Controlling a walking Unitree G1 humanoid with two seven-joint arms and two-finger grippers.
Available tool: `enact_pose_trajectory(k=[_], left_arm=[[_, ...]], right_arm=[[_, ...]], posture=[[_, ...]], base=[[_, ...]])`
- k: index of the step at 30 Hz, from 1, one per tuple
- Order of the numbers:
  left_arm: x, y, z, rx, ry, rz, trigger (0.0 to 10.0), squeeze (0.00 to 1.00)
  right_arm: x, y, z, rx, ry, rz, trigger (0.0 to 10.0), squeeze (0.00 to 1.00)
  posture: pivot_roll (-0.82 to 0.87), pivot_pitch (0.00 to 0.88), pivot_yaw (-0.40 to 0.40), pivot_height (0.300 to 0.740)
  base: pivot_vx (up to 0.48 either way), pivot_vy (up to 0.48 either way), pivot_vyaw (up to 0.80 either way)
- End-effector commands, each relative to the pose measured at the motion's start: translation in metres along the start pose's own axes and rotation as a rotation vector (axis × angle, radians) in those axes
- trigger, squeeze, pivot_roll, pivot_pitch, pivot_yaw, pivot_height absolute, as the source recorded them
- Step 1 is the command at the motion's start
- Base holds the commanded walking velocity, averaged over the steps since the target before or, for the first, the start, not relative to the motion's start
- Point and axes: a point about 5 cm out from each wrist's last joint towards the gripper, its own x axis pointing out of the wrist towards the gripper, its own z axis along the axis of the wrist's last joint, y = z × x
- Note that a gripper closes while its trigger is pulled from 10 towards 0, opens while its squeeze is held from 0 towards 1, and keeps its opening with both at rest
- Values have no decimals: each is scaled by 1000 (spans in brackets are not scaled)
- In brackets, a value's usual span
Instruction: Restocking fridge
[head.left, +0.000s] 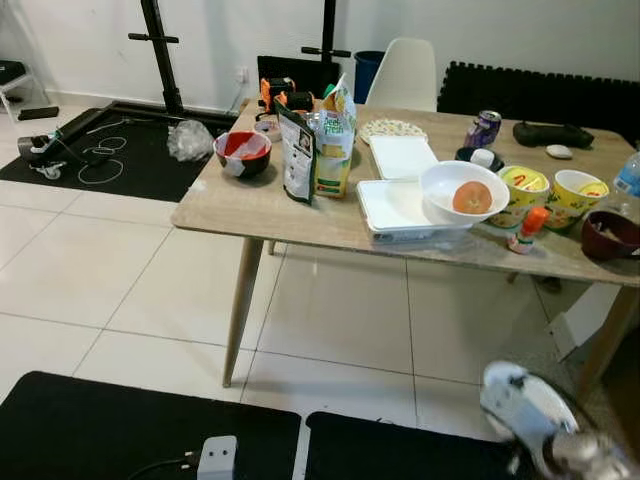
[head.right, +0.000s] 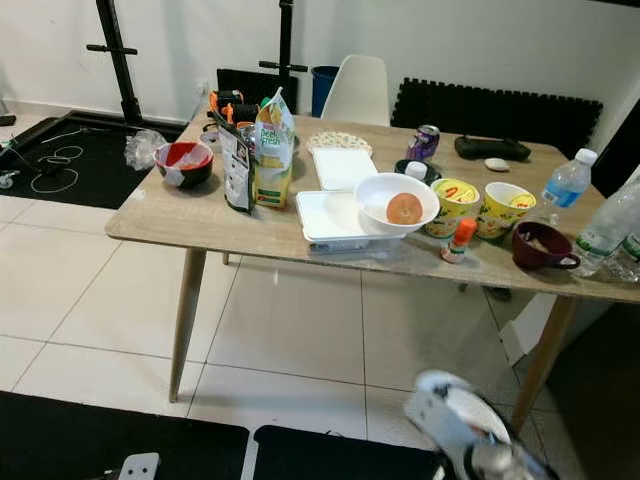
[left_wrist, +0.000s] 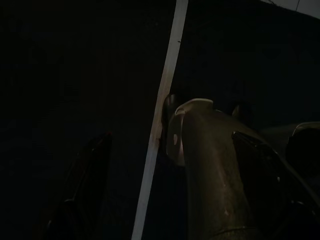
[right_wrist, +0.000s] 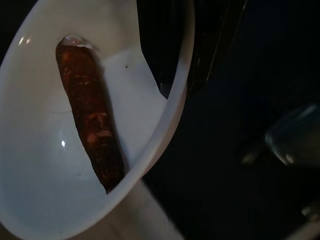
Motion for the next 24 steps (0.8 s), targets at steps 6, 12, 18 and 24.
enact_pose_trajectory(k=[6,12,18,24], left_arm=[[-1,6,0,22,13,9,10000,0],[-2,9,0,40,16,13,10000,0],[-2,13,4,58,9,20,10000,0],[-1,11,8,73,0,16,10000,0]], right_arm=[[6,28,-35,161,98,-74,10000,0],[6,37,-49,193,164,-185,10000,0],[10,60,-58,318,195,-184,10000,0],[12,79,-65,372,239,-167,10000,0]], posture=[[-5,0,-33,740],[-1,0,-29,740],[3,0,-25,740],[5,0,-24,740]], base=[[0,0,0],[0,0,0],[0,0,0],[0,0,-400]])
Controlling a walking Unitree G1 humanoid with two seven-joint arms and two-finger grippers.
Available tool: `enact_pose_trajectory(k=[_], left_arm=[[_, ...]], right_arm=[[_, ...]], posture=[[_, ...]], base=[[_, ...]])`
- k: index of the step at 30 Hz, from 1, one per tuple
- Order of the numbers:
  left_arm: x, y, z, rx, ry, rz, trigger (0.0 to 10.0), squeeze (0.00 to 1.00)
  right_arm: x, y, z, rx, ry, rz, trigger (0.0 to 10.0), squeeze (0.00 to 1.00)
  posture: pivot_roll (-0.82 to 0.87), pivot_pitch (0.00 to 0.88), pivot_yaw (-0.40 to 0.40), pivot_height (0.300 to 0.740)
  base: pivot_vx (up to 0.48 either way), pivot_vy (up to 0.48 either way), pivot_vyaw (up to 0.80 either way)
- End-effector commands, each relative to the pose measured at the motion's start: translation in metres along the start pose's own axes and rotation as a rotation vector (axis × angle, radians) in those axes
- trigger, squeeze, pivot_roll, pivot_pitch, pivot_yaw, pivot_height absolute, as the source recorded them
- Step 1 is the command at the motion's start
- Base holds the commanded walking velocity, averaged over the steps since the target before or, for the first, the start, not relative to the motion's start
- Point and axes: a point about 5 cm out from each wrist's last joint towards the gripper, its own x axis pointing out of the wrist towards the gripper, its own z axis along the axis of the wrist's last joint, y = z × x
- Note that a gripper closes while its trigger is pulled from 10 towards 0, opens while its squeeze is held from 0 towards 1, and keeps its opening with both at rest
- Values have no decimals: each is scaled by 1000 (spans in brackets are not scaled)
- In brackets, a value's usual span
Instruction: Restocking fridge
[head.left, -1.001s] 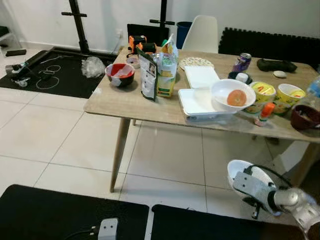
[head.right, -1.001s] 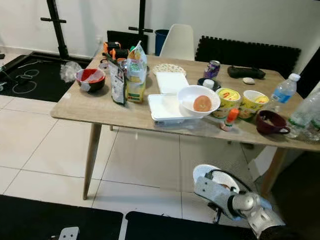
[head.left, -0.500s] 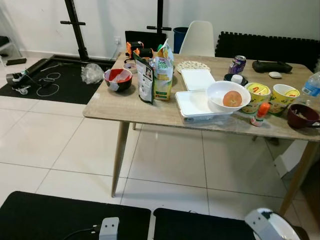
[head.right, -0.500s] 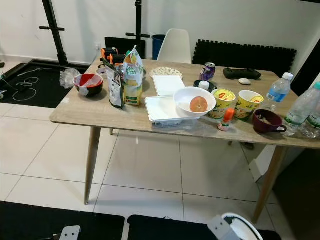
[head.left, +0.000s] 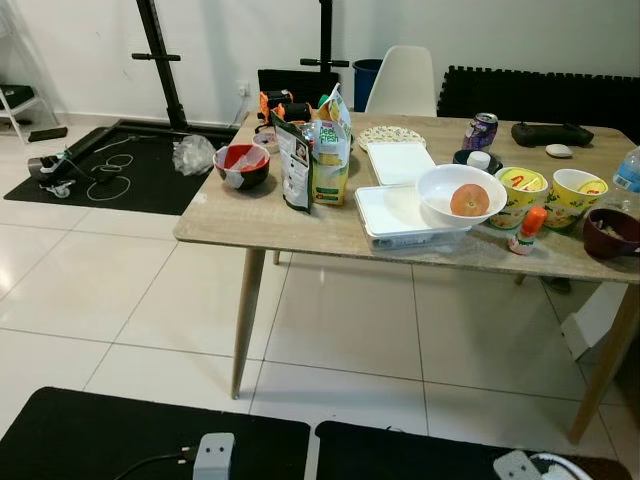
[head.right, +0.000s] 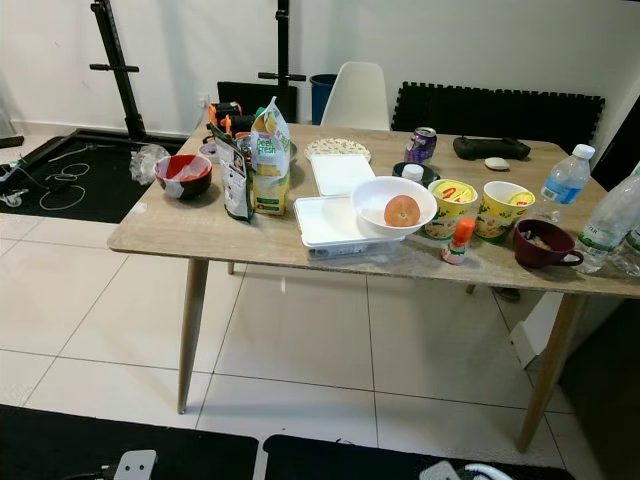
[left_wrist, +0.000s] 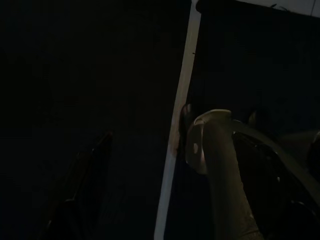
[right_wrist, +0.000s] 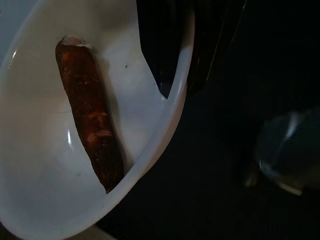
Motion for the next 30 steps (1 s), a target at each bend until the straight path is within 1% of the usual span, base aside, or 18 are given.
enact_pose_trajectory(k=[1,9,15,30], left_arm=[[1,0,5,22,-4,-3,10000,0],[1,-1,6,33,-4,-11,10000,0],[1,-1,5,36,-1,-14,10000,0],[2,-7,6,38,-9,-28,10000,0]], right_arm=[[-1,6,-13,33,45,-3,10000,0],[0,16,-18,43,61,14,10000,0],[0,20,-20,38,70,24,10000,0],[0,22,-19,12,67,29,10000,0]], posture=[[5,0,-24,740],[-2,0,-17,740],[-3,0,-16,740],[-5,0,-15,740]], base=[[0,0,-800],[0,0,-800],[0,0,-800],[0,0,-800]])
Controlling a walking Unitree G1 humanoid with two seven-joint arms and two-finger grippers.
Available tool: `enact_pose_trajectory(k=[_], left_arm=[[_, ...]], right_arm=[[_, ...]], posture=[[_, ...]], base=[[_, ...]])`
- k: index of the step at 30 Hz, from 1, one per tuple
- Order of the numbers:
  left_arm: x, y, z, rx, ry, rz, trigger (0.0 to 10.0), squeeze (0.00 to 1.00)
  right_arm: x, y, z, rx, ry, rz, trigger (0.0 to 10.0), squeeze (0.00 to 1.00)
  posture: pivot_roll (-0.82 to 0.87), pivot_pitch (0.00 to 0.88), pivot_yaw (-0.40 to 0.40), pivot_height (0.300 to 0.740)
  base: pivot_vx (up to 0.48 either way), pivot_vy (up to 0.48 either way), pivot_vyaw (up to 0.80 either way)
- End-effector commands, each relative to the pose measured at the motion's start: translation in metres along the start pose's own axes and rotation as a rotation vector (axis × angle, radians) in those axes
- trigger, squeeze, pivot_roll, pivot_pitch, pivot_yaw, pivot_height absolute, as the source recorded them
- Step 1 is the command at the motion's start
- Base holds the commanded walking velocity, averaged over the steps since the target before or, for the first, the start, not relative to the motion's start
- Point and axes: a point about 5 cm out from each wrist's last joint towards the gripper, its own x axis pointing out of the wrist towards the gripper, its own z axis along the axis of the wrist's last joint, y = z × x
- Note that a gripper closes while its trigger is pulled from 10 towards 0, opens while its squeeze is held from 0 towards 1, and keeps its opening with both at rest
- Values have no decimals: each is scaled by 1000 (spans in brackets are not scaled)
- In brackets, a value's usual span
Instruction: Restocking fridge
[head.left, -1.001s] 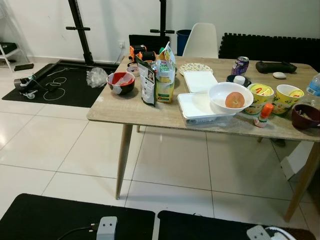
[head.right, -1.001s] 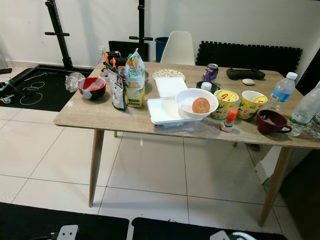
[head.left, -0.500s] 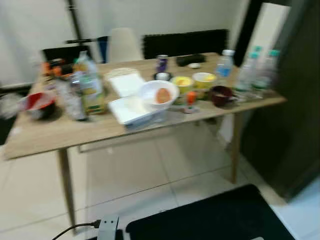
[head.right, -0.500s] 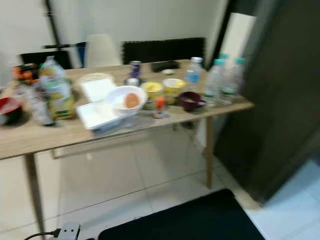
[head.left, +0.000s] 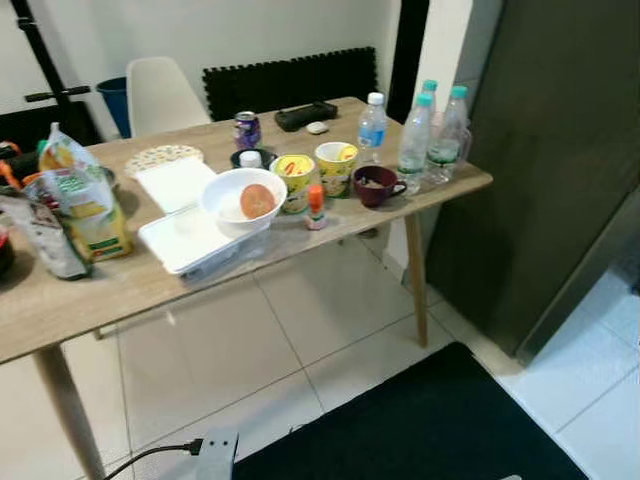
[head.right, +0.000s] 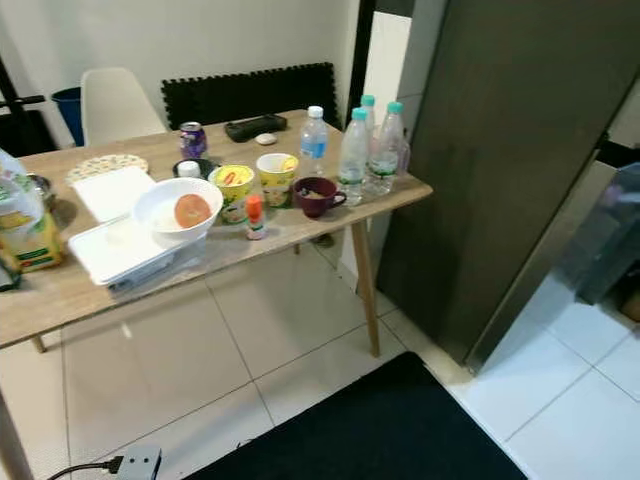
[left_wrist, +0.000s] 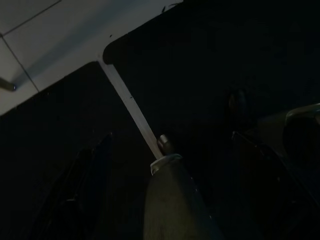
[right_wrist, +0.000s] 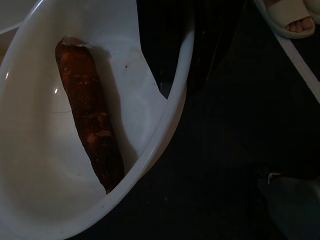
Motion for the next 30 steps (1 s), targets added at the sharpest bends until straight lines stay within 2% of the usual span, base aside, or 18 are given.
enact_pose_trajectory(k=[1,30], left_arm=[[0,-4,-3,9,8,-11,10000,0],[0,-6,-5,0,3,-15,10000,0]], right_arm=[[0,1,3,-1,-9,-1,10000,0],[1,5,6,-53,-20,14,10000,0]], posture=[[-5,0,-17,740],[-4,0,-26,740]], base=[[0,0,-800],[0,0,-800]])
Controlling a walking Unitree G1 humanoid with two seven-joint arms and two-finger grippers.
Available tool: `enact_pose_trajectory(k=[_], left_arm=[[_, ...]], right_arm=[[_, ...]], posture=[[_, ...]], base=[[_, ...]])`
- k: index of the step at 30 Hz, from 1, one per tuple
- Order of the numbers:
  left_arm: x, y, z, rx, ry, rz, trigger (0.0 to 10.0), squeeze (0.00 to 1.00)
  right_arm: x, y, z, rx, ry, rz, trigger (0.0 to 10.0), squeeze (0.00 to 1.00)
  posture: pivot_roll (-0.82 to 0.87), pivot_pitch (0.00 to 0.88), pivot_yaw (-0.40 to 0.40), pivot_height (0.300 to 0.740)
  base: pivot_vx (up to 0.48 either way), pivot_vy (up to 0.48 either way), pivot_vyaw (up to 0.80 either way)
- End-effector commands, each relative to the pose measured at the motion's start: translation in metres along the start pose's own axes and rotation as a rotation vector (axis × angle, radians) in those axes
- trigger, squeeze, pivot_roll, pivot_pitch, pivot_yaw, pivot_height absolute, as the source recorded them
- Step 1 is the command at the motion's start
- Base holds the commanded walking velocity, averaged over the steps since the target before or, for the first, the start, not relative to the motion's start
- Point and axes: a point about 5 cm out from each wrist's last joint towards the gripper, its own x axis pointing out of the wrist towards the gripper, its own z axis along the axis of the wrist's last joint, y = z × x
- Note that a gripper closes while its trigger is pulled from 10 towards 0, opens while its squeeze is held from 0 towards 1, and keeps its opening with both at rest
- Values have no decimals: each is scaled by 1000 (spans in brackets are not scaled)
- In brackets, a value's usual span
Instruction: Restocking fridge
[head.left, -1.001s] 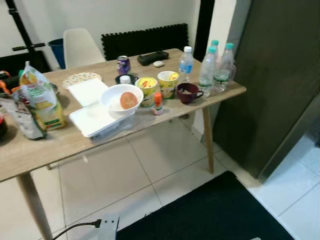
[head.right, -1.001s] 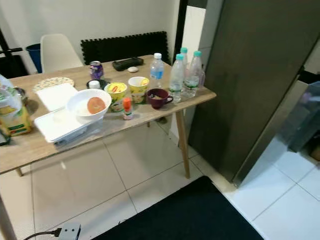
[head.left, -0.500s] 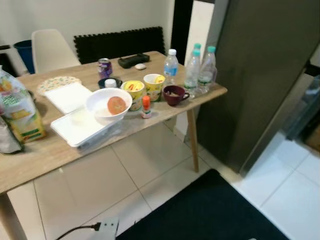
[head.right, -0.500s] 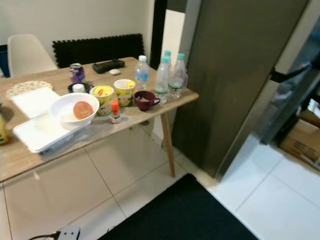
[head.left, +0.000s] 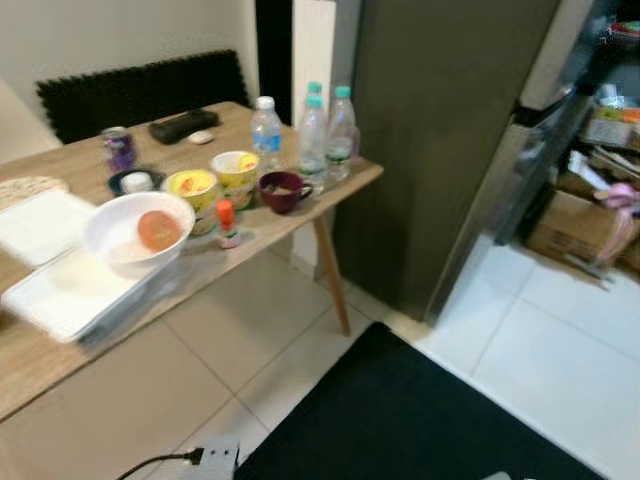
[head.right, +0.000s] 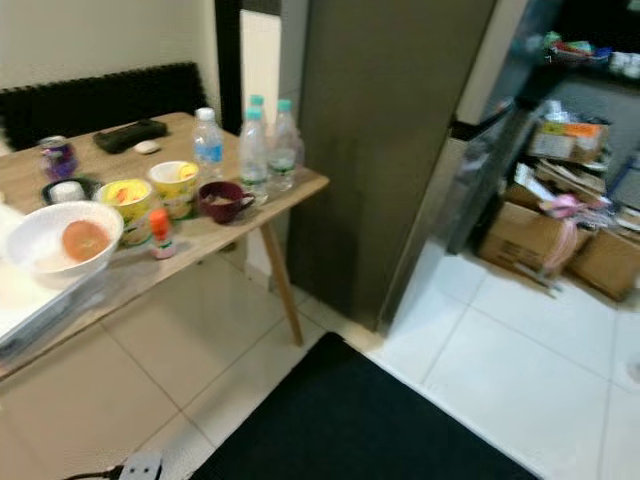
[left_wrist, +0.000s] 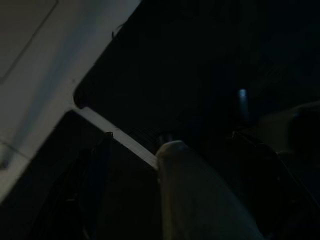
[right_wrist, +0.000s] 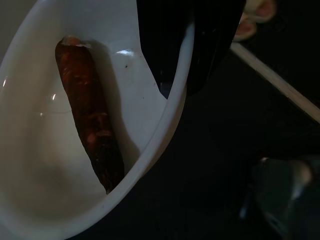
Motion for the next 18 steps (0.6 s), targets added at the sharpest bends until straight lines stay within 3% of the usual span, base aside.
enact_pose_trajectory(k=[1,18], left_arm=[[1,-2,4,4,-12,-3,10000,0],[1,-3,3,14,-6,-16,10000,0]], right_arm=[[0,-3,-1,-13,3,-6,10000,0],[-1,-3,-2,-32,-6,-12,10000,0]], posture=[[-4,0,-25,740],[-11,0,-29,740]], base=[[0,0,-800],[0,0,-745]])
